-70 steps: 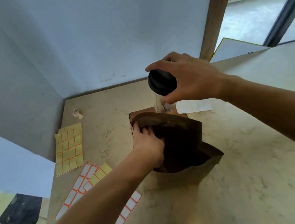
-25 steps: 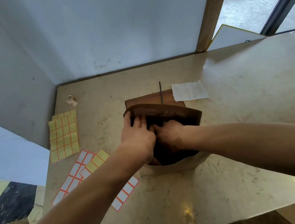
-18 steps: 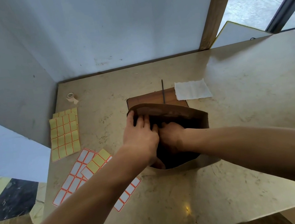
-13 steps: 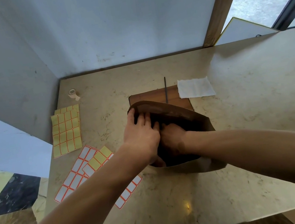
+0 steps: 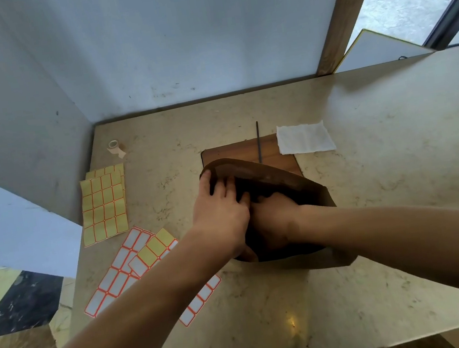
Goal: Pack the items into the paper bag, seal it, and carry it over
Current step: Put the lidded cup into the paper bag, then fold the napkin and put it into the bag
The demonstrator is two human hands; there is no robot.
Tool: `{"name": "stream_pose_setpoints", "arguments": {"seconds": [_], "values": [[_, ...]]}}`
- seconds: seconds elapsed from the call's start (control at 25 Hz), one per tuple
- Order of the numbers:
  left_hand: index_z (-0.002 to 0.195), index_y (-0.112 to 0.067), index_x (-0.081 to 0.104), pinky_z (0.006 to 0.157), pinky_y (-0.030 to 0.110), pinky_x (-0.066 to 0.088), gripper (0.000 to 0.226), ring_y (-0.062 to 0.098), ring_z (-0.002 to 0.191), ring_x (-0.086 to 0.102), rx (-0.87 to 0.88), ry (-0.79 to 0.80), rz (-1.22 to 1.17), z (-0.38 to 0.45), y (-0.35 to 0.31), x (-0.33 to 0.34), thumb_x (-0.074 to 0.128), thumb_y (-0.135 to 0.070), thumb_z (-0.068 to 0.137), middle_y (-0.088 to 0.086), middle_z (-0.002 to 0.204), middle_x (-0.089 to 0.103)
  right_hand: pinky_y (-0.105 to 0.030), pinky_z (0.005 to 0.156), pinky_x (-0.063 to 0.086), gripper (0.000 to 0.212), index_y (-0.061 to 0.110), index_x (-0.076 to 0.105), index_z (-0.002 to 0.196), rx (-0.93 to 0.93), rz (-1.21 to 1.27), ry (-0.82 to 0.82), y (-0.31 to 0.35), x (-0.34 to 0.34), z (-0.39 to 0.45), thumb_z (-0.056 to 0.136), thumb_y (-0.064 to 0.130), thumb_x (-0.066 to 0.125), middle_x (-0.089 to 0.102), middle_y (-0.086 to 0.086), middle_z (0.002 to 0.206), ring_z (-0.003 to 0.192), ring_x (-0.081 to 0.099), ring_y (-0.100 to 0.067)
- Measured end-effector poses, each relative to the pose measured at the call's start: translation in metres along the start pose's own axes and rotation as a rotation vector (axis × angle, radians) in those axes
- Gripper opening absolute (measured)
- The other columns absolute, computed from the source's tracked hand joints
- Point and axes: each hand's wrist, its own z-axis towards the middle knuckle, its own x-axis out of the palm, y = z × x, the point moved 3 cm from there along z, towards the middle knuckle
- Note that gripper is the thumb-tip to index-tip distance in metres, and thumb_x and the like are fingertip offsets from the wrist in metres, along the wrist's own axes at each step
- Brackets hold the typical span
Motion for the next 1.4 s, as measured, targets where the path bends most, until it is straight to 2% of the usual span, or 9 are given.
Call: {"name": "stream_pose_setpoints", "arguments": {"seconds": [0.08, 0.36, 0.76, 0.88, 1.0, 1.08, 1.16, 1.28, 1.4], "values": [[0.151, -0.021, 0.019, 0.115, 0.058, -0.006, 0.117, 0.035, 0.146, 0.005, 0.008, -0.016, 0.002, -0.002, 0.001, 0.001, 0.059, -0.084, 0.061, 0.017, 0.158, 0.015, -0.034, 0.075, 0.045, 0.083, 0.02, 0.04, 0.138, 0.0, 0.012, -0.02, -0.008, -0.007, -0.014, 0.075, 0.073, 0.053, 0.049, -0.007, 0.135, 0.109, 0.054, -0.028], [0.151, -0.026, 0.016, 0.116, 0.055, -0.008, 0.113, 0.032, 0.146, 0.008, 0.079, -0.055, -0.018, 0.001, 0.007, 0.001, 0.057, -0.083, 0.063, 0.012, 0.159, 0.017, -0.038, 0.094, 0.047, 0.097, 0.026, 0.017, 0.15, 0.008, -0.042, -0.181, -0.043, -0.025, -0.082, 0.074, 0.074, 0.053, 0.042, -0.001, 0.144, 0.123, 0.046, -0.025], [0.15, -0.031, 0.017, 0.118, 0.049, -0.003, 0.104, 0.027, 0.145, 0.014, 0.163, -0.115, -0.043, -0.005, 0.01, -0.002, 0.057, -0.079, 0.067, 0.004, 0.157, 0.024, -0.034, 0.103, 0.039, 0.07, 0.028, 0.038, 0.143, 0.027, 0.06, -0.366, -0.052, -0.036, -0.126, 0.083, 0.058, 0.058, 0.051, 0.006, 0.138, 0.131, 0.04, -0.016], [0.15, -0.033, 0.017, 0.117, 0.046, 0.006, 0.097, 0.025, 0.143, 0.02, 0.185, -0.116, -0.062, -0.006, 0.012, -0.006, 0.058, -0.074, 0.072, 0.0, 0.156, 0.028, -0.03, 0.099, 0.044, 0.059, 0.031, 0.045, 0.138, 0.021, 0.122, -0.418, -0.052, -0.041, -0.126, 0.086, 0.056, 0.056, 0.056, 0.009, 0.133, 0.124, 0.046, -0.012], [0.147, -0.037, 0.021, 0.112, 0.042, 0.025, 0.087, 0.021, 0.138, 0.032, 0.27, -0.136, -0.132, -0.007, 0.016, -0.021, 0.061, -0.066, 0.076, -0.006, 0.15, 0.038, -0.027, 0.085, 0.052, 0.048, 0.033, 0.056, 0.128, 0.051, 0.26, -0.475, -0.057, -0.051, -0.128, 0.086, 0.056, 0.053, 0.064, 0.011, 0.12, 0.109, 0.056, -0.008], [0.144, -0.04, 0.028, 0.102, 0.037, 0.038, 0.08, 0.014, 0.128, 0.043, 0.355, -0.12, -0.254, -0.005, 0.022, -0.037, 0.067, -0.058, 0.077, -0.012, 0.139, 0.049, -0.026, 0.077, 0.054, 0.042, 0.03, 0.066, 0.117, 0.077, 0.399, -0.555, -0.066, -0.058, -0.13, 0.085, 0.054, 0.052, 0.07, 0.012, 0.106, 0.094, 0.062, -0.005], [0.137, -0.044, 0.04, 0.092, 0.028, 0.042, 0.068, 0.002, 0.111, 0.05, 0.42, -0.071, -0.451, 0.0, 0.035, -0.054, 0.072, -0.048, 0.077, -0.019, 0.124, 0.057, -0.023, 0.07, 0.054, 0.038, 0.027, 0.071, 0.106, 0.123, 0.495, -0.684, -0.079, -0.064, -0.133, 0.085, 0.052, 0.053, 0.072, 0.011, 0.094, 0.081, 0.063, -0.003], [0.119, -0.042, 0.06, 0.085, 0.017, 0.041, 0.043, -0.008, 0.096, 0.056, 0.486, -0.054, -0.752, 0.027, 0.056, -0.078, 0.074, -0.035, 0.079, -0.024, 0.107, 0.064, -0.022, 0.066, 0.053, 0.03, 0.028, 0.074, 0.097, 0.309, 0.522, -0.837, -0.114, -0.062, -0.133, 0.083, 0.049, 0.058, 0.073, 0.013, 0.087, 0.071, 0.061, 0.001], [0.106, -0.039, 0.069, 0.073, 0.009, 0.043, 0.031, -0.006, 0.089, 0.061, 0.472, -0.125, -0.898, 0.076, 0.07, -0.091, 0.078, -0.027, 0.078, -0.021, 0.097, 0.069, -0.029, 0.069, 0.054, 0.022, 0.03, 0.073, 0.093, 0.555, 0.542, -0.794, -0.156, -0.044, -0.122, 0.083, 0.047, 0.064, 0.069, 0.02, 0.082, 0.069, 0.062, 0.001]]}}
